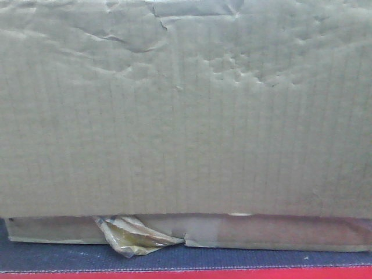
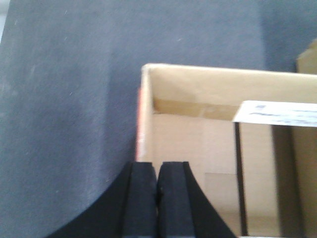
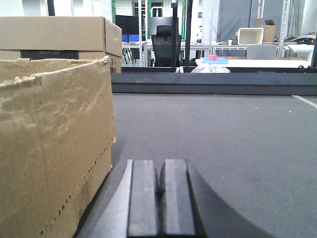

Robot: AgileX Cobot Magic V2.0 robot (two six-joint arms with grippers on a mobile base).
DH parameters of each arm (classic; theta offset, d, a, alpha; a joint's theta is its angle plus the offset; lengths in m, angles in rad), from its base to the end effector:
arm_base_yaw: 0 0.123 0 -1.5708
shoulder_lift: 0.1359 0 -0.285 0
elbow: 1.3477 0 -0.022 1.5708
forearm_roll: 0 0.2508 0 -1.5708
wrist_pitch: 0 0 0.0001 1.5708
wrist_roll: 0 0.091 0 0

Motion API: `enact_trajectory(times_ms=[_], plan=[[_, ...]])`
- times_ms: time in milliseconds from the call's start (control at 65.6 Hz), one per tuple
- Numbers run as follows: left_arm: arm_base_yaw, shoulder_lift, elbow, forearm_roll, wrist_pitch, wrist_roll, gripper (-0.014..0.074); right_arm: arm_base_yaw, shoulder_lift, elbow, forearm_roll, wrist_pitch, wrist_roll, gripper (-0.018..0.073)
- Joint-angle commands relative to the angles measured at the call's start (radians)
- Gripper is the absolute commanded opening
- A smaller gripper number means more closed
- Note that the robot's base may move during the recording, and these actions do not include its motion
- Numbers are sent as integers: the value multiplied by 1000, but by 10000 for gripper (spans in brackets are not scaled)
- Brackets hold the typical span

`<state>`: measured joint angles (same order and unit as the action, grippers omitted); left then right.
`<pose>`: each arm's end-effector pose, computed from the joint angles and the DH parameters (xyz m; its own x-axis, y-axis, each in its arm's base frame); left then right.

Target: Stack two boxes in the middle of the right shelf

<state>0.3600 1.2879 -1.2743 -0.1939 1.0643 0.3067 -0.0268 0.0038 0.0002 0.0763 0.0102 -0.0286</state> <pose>0.2454 0.0760 0.3706 -0.8158 -0.0858 -0.5719 -0.0903 0.9957 -0.0205 0.0566 -0.0014 0.2120 0.0741 0.0457 -0.9962 0.0225 0.9986 0.0475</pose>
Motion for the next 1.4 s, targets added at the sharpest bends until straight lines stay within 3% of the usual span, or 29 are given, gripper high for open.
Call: enact_trajectory(times_ms=[0,122,213,442,671,747,838,1067,1234,1387], plan=[[5,19,-7,-10,0,9,136,-3,-4,0,4,-20,-3,-162],[5,64,-7,-5,-4,15,361,-3,-4,0,4,-20,-3,-162],[-6,105,-7,-5,-4,78,398,-3,-4,0,4,-20,-3,-162],[-19,208,-7,41,-9,100,247,-3,-4,0,4,-20,-3,-162],[-19,247,-7,-18,-1,100,204,-3,-4,0,4,-20,-3,-162],[-19,244,-7,-18,3,100,97,-3,-4,0,4,-20,-3,-162],[-19,243,-20,-24,15,89,-116,-3,-4,0,4,-20,-3,-162],[-19,218,-137,-20,25,13,-111,-3,-4,0,4,-20,-3,-162],[-19,187,-333,73,20,-137,-111,-3,-4,0,4,-20,-3,-162],[-42,180,-542,74,51,-228,-111,-3,-4,0,4,-20,-3,-162]])
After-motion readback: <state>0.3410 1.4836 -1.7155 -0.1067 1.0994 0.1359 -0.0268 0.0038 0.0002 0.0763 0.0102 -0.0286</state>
